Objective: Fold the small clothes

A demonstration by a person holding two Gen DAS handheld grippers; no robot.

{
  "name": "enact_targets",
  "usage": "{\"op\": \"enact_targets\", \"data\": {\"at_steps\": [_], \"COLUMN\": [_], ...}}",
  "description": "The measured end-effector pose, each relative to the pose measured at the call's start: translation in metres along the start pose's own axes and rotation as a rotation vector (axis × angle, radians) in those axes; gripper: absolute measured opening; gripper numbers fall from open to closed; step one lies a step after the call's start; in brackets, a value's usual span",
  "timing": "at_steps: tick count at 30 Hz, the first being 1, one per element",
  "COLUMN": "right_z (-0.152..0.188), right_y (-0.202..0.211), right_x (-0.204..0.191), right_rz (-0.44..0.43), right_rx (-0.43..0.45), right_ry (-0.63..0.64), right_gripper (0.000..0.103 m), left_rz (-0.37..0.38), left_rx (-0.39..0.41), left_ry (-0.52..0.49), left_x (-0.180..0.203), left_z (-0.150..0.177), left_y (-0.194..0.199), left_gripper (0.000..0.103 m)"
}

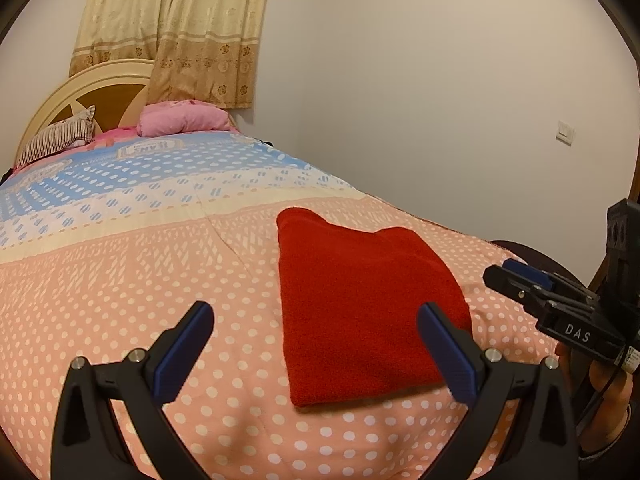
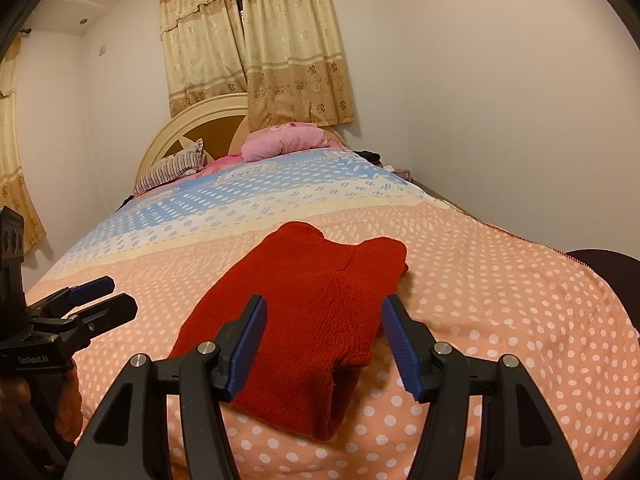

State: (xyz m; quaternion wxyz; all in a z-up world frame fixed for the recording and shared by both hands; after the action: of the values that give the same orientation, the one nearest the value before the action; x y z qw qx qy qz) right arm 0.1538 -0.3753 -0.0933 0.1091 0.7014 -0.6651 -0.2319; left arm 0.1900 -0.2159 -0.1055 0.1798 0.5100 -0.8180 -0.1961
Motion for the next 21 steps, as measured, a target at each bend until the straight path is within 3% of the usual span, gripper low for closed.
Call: {"op": "enact_targets", "data": {"at_steps": [21], "right_z": [0.0], "right_y": [0.004], "right_x": [0.003], "right_rz": [0.008], "right_rx": [0.033], "right_ry": [-0.015], "right_gripper": [0.061], "left_rz": [0.005], "left_rx": [0.001], "left_ry": [-0.049], "left_x": [0.011], "left_z": [0.0], "left_y": [0.003], "left_gripper": [0.103]}}
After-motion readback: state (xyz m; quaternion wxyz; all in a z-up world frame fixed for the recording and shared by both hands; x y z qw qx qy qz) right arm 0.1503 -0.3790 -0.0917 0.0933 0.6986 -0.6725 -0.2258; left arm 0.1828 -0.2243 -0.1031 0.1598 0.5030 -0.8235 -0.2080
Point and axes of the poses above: each gripper's, at about its wrist camera, not at the fingertips, and y roughly against the way its jaws point, x to its right, z to its underside, the point moved 8 cm from there along -y, roughly the way its jaws point, and after that the axes turned 6 degrees about -z, right-handed, at the moved point
